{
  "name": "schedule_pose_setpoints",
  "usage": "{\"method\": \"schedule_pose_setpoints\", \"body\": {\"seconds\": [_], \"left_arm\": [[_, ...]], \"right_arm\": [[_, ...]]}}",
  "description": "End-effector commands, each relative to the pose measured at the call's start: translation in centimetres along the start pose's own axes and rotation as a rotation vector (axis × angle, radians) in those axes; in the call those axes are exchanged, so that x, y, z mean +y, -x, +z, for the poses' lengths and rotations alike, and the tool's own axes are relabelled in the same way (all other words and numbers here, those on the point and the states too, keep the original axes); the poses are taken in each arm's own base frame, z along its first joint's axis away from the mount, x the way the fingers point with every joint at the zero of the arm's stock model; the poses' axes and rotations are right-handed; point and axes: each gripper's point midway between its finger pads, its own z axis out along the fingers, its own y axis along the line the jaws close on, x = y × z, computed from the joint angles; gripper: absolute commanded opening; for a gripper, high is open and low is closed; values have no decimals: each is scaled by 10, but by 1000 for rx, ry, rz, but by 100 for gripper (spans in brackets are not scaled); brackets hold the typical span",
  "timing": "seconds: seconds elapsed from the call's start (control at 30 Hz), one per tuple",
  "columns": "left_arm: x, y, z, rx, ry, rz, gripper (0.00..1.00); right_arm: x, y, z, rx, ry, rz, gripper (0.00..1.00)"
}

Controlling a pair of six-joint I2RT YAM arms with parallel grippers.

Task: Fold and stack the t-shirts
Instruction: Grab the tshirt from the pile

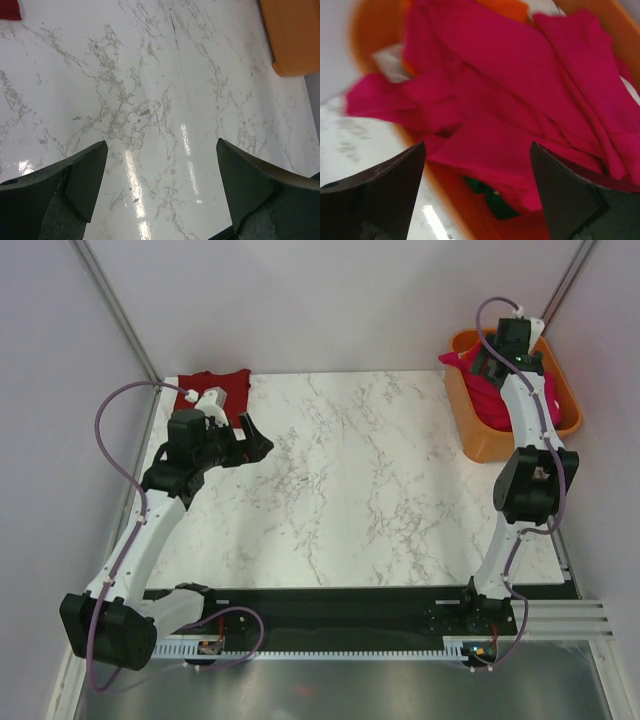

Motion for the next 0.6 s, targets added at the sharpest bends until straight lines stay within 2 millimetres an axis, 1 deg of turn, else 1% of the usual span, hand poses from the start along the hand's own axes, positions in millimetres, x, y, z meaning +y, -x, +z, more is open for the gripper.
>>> {"method": "schedule_pose_setpoints", "body": {"seconds": [0.0, 0.03, 0.07, 0.1, 0.13, 0.17, 0.2, 0.23, 0.3, 0.37, 0.4, 0.43, 0.47, 0.53, 0.57], "left_arm": [[-1, 10, -3, -24, 15, 46, 97], [-1, 9, -2, -21, 13, 45, 97], [-1, 9, -2, -18, 10, 43, 97], [-2, 9, -2, -16, 6, 42, 97], [-3, 9, -1, -12, 0, 41, 96], [-4, 9, 0, -10, -6, 40, 96], [-5, 9, 0, -11, -6, 39, 96], [-4, 9, 0, -11, -3, 38, 96], [-4, 10, 0, -11, -3, 36, 96], [-4, 9, 0, -10, -2, 32, 96], [-4, 9, 1, -5, -5, 32, 95], [-4, 8, 1, -3, -4, 28, 95], [-3, 8, 2, -2, -2, 28, 95], [-4, 8, 1, -3, -4, 27, 95], [-4, 7, 2, 2, -4, 26, 95]], "right_arm": [[-71, -11, 12, 124, -123, 82, 93], [-71, -13, 15, 138, -108, 80, 93], [-73, -9, 17, 135, -107, 80, 92], [-74, -17, 26, 158, -110, 64, 91], [-75, -22, 29, 180, -108, 56, 88], [-74, -22, 31, 183, -102, 54, 86], [-72, -29, 37, 202, -99, 50, 84], [-68, -34, 39, 217, -81, 47, 79], [-68, -42, 45, 237, -76, 44, 77], [-60, -44, 45, 247, -35, 48, 71], [-57, -43, 45, 248, -21, 53, 66], [-54, -38, 44, 237, -6, 57, 45], [-49, -38, 42, 238, 15, 65, 36], [-45, -29, 39, 217, 31, 67, 20], [-43, -27, 37, 213, 35, 63, 20]]}}
